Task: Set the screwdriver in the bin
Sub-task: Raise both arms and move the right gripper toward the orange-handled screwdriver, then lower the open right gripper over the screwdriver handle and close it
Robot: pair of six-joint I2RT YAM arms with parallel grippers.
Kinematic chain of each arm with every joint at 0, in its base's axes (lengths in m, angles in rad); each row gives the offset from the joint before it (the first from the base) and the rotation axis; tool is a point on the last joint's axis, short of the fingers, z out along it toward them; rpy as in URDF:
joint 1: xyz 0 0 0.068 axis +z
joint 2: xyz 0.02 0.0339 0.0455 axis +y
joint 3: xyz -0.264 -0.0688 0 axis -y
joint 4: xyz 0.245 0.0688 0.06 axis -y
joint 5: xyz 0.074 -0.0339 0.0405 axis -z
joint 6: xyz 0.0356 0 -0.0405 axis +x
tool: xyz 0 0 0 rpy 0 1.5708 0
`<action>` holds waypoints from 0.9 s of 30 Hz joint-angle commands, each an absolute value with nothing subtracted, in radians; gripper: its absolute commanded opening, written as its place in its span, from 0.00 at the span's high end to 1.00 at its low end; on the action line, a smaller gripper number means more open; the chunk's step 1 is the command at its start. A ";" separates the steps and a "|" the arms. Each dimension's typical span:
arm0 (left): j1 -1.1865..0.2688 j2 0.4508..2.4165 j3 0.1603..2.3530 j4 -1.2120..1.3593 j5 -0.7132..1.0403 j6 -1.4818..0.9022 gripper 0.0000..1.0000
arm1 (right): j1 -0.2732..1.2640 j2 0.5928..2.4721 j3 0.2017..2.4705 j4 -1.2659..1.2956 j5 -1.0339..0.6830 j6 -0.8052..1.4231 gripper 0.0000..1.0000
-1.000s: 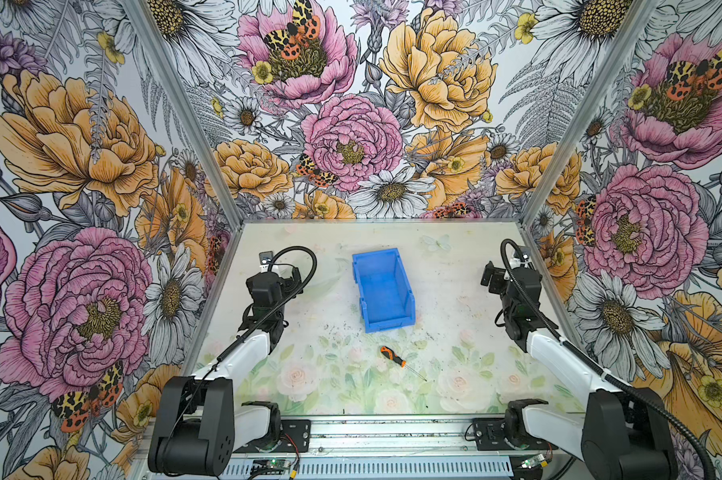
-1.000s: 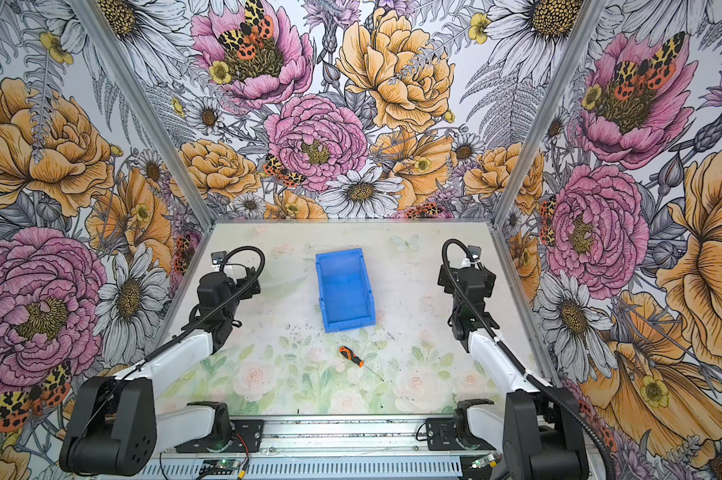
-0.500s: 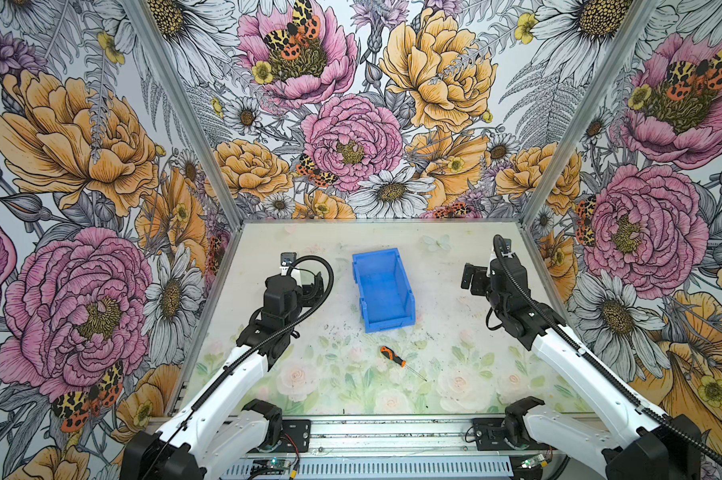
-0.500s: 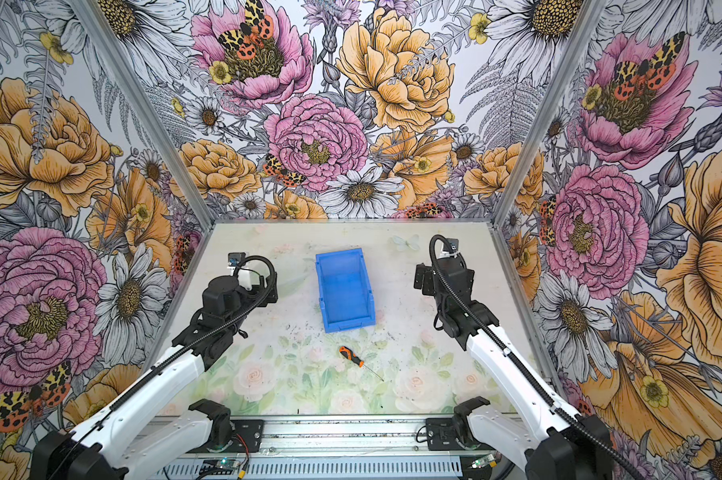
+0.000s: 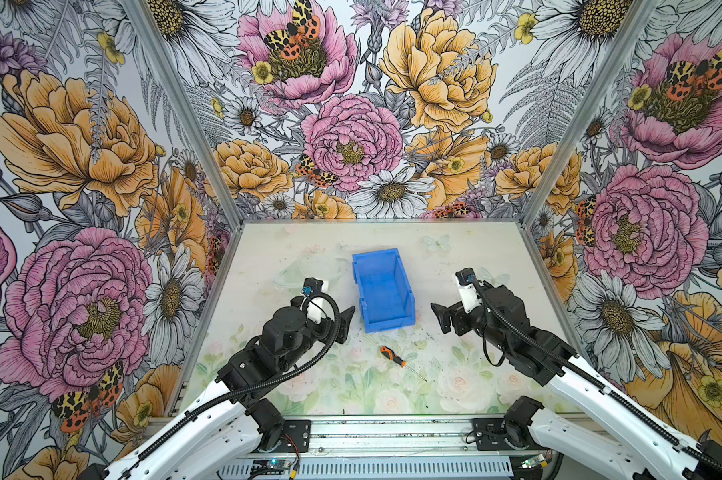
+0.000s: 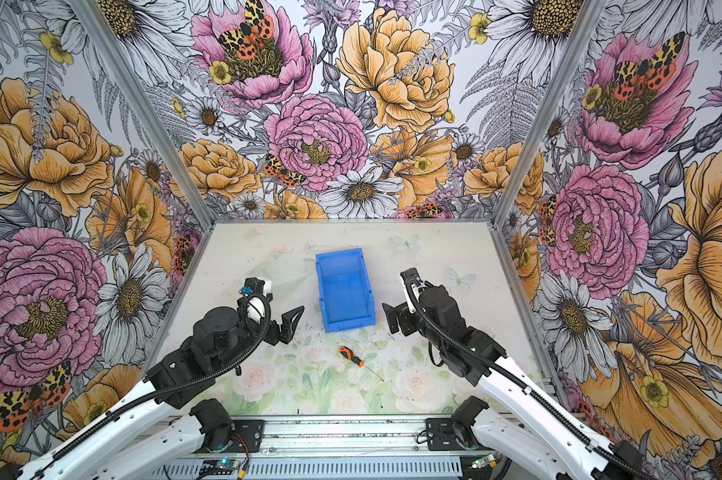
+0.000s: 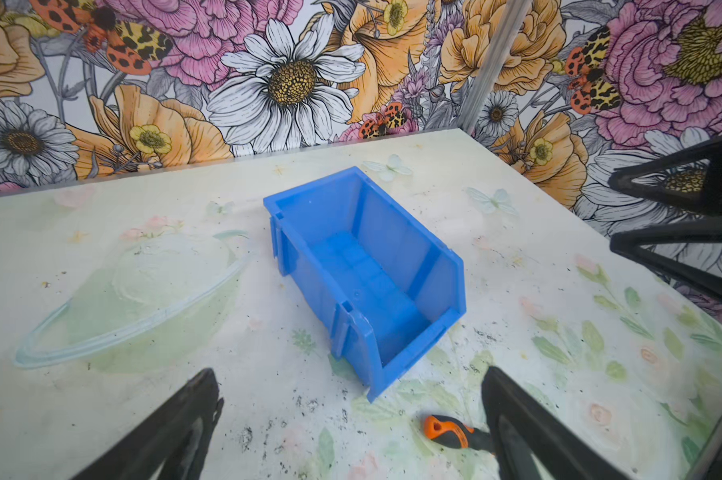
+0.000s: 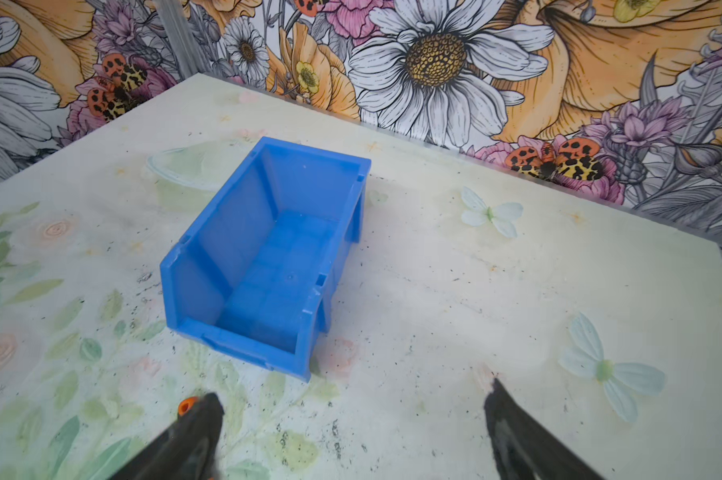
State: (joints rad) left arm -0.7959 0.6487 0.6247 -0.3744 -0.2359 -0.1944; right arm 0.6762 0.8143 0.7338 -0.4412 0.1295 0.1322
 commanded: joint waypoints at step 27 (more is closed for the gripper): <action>-1.104 0.574 0.502 -0.549 -0.459 -0.506 0.01 | 0.988 1.218 0.664 -0.377 0.026 0.249 0.08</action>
State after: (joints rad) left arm -1.0958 0.6067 0.5152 -0.5163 -0.4183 -0.4732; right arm 0.9833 1.1915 0.6746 -0.4301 0.0391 0.2028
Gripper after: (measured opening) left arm 0.986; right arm 0.925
